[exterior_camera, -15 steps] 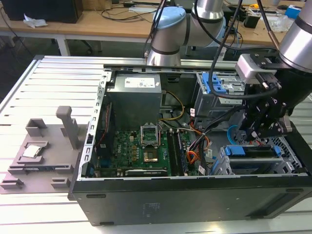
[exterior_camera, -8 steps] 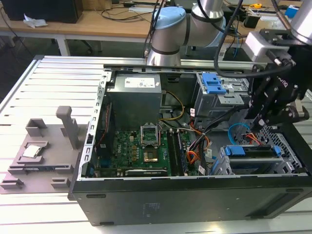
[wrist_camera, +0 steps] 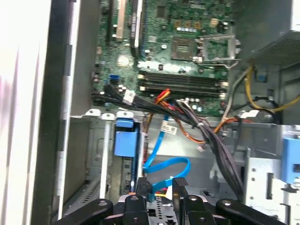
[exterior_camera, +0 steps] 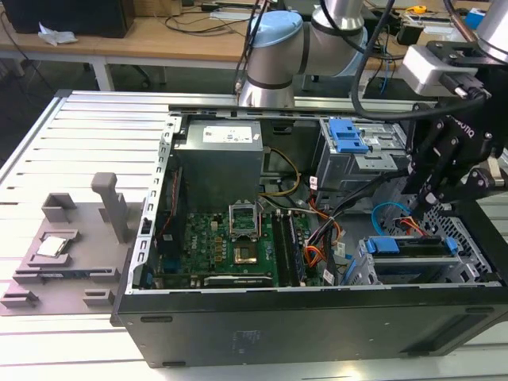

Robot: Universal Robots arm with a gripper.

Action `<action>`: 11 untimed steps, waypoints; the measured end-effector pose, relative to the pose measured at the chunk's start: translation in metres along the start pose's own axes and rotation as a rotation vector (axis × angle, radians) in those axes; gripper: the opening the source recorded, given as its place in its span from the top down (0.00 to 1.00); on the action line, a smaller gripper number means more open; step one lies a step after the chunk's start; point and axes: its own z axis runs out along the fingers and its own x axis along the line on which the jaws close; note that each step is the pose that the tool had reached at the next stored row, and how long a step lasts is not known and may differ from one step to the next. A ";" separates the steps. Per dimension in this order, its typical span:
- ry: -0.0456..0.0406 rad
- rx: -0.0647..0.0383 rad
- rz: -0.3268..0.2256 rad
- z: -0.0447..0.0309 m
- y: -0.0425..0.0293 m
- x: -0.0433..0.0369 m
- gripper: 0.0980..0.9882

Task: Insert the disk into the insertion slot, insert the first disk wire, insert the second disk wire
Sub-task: 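Insert the second disk wire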

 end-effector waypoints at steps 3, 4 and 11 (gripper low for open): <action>0.0050 0.000 -0.025 0.0029 -0.0005 -0.0032 0.71; 0.0098 0.000 -0.031 0.0037 -0.0005 -0.0032 0.71; 0.0351 -0.003 -0.064 0.0128 -0.0009 -0.0034 0.71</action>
